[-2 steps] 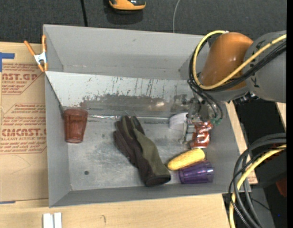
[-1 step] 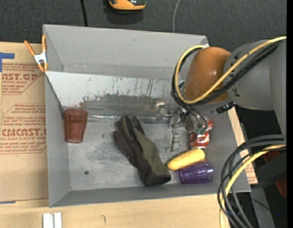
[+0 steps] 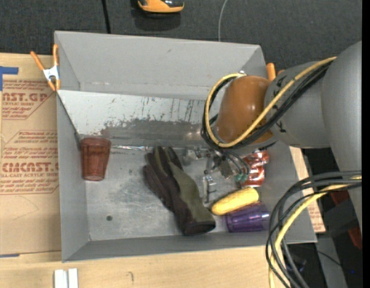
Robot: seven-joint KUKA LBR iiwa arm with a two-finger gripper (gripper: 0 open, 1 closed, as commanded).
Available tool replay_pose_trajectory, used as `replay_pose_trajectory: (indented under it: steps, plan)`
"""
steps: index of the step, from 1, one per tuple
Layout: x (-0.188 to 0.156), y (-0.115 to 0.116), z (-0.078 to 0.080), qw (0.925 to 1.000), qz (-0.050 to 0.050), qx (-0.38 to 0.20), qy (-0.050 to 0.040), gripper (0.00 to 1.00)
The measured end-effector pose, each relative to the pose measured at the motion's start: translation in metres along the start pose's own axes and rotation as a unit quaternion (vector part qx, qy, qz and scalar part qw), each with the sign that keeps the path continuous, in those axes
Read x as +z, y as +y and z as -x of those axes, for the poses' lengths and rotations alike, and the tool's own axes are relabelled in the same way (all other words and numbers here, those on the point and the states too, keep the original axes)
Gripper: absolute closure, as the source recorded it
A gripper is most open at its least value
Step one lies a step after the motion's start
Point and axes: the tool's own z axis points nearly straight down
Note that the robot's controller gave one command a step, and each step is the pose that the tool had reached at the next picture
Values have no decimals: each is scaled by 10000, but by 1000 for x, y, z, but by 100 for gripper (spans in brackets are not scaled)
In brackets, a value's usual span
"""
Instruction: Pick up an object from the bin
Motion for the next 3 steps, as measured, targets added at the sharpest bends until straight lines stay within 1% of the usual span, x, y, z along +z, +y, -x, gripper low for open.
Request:
replay_pose_trajectory:
  steps: [1, 2, 3]
  plan:
    - [3, -6, -34, 9995, 5, -326, -9, 0]
    - [4, -7, -23, 9842, 2, -1769, 13, 0]
    - [-4, -20, -50, 9803, 5, -1976, -49, 0]
